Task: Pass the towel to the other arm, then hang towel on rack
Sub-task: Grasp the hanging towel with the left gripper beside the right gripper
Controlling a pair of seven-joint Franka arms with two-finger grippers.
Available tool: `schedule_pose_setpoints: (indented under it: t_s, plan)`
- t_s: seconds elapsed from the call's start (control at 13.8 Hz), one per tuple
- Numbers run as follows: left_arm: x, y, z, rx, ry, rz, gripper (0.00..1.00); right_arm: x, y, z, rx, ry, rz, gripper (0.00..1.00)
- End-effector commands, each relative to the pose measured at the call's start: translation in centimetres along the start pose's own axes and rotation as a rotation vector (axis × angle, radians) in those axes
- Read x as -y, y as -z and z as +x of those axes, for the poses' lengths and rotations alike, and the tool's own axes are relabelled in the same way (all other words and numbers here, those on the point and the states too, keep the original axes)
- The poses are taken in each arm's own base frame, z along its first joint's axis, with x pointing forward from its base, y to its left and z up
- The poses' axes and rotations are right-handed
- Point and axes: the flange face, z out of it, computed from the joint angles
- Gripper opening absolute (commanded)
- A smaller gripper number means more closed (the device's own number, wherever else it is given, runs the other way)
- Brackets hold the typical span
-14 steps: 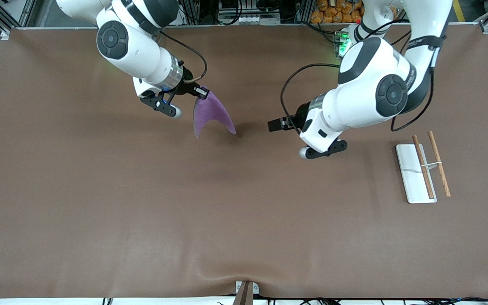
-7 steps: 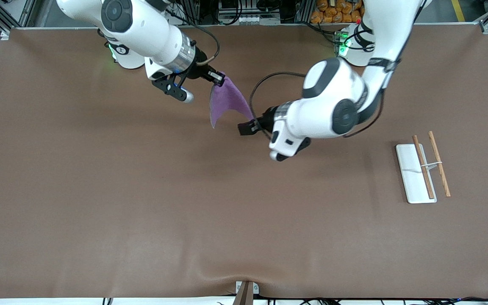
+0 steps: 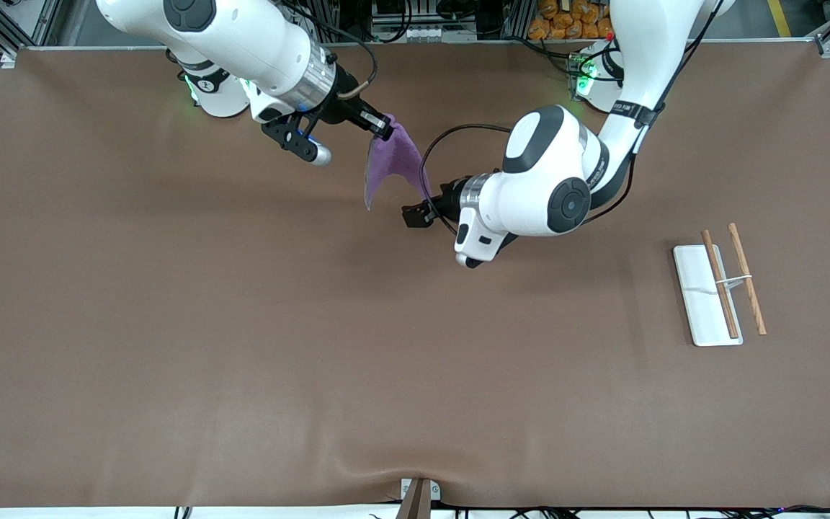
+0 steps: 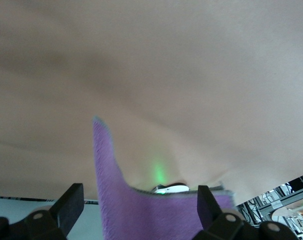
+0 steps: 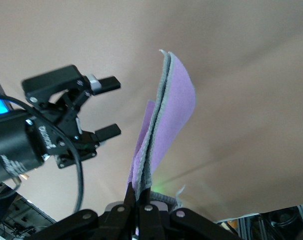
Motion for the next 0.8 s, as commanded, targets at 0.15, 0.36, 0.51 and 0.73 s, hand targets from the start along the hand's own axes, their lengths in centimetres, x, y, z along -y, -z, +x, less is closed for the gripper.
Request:
schedule_pose_setpoints:
  t_s: [0.15, 0.36, 0.51, 0.73]
  plan:
    - [1.8, 0.1, -1.6, 0.046, 0.094, 0.05, 1.0, 1.7, -0.5, 0.2, 0.011, -0.059, 0.024, 0.0]
    - [1.7, -0.9, -1.9, 0.069, 0.136, 0.054, 1.0, 2.2, -0.8, 0.8, 0.011, -0.066, 0.023, 0.0]
    - [1.5, -1.4, -2.3, 0.072, 0.131, 0.062, 1.0, 2.5, -0.1, 1.2, 0.007, -0.069, 0.037, 0.0]
    - [1.5, -1.8, -2.7, 0.075, 0.135, 0.068, 0.77, 2.6, 0.3, 1.1, 0.008, -0.068, 0.043, 0.0]
